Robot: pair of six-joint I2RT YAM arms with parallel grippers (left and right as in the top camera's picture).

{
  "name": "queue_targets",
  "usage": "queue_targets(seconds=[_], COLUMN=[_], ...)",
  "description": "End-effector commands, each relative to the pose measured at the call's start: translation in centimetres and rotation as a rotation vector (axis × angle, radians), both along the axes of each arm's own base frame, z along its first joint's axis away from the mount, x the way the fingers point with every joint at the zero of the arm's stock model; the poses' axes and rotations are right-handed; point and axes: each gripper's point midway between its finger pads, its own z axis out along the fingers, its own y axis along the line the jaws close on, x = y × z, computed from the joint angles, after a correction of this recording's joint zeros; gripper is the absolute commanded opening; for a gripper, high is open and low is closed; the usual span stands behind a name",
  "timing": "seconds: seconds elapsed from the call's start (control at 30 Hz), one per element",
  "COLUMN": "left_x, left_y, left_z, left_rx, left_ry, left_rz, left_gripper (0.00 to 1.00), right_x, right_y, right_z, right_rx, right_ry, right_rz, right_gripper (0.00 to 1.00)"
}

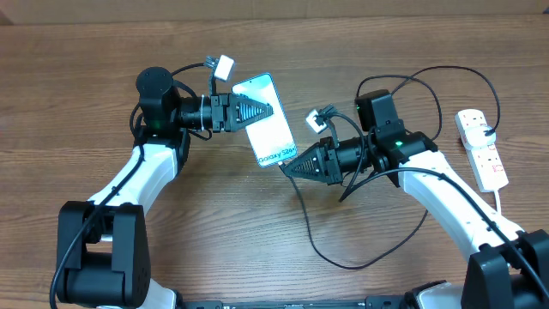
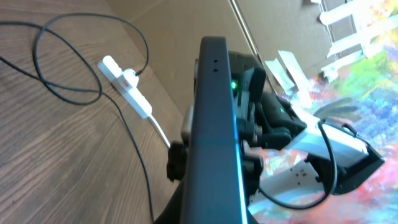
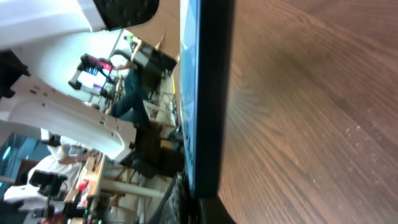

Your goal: Plug charger to phone and switch on socket

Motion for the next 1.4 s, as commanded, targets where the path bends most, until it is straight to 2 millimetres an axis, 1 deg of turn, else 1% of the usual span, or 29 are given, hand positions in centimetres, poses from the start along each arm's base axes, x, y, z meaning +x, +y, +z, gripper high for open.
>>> queue_targets(seconds=[0.0,0.23,0.4,0.53,0.63,0.7,0.77,0.83,1.1,1.37], left_x=[-2.3,-2.4,-1.8,-1.9,-1.9,-2.2,-2.8,-3.6,-3.8,-4.8], left_y=[-0.5,-0.8,-0.9,-1.2,-1.8,-2.3,-2.5,-2.6,-2.5,-2.4], left_z=[0.0,0.0,0.0,0.0,-0.1,-0.1,0.0,0.0,-0.3,-2.3], left_rx=[-0.005,-0.005,-0.002,-0.001,0.000,0.000,-0.001,-0.003,-0.006,-0.001], left_ry=[-0.024,-0.022,0.012,0.028,0.030,0.028,0.021,0.010,-0.018,0.034], left_rz=[-0.127,-0.133,-0.098,-0.099,-0.098,-0.110,-0.142,-0.184,-0.194,-0.196], left_gripper=[0.04,0.04,0.04,0.04,0.04,0.04,0.04,0.04,0.04,0.04], right_x=[0.9,0.7,0.7,0.5,0.0,0.0,0.9,1.5,2.0,2.6], right_y=[-0.4,-0.3,0.0,0.8,1.6,2.0,1.9,1.6,0.9,0.4], right_z=[0.9,0.9,0.5,0.2,0.3,-0.1,-1.1,-1.7,-1.7,-1.4], right_rx=[0.019,0.019,-0.005,-0.025,-0.019,-0.046,-0.113,-0.150,-0.153,-0.149], right_ry=[-0.029,-0.032,-0.042,-0.059,-0.083,-0.096,-0.081,-0.069,-0.053,-0.060], right_rz=[-0.021,-0.016,-0.020,-0.012,0.014,0.006,-0.053,-0.094,-0.114,-0.133], right_gripper=[0.04,0.04,0.04,0.04,0.04,0.04,0.04,0.04,0.04,0.04])
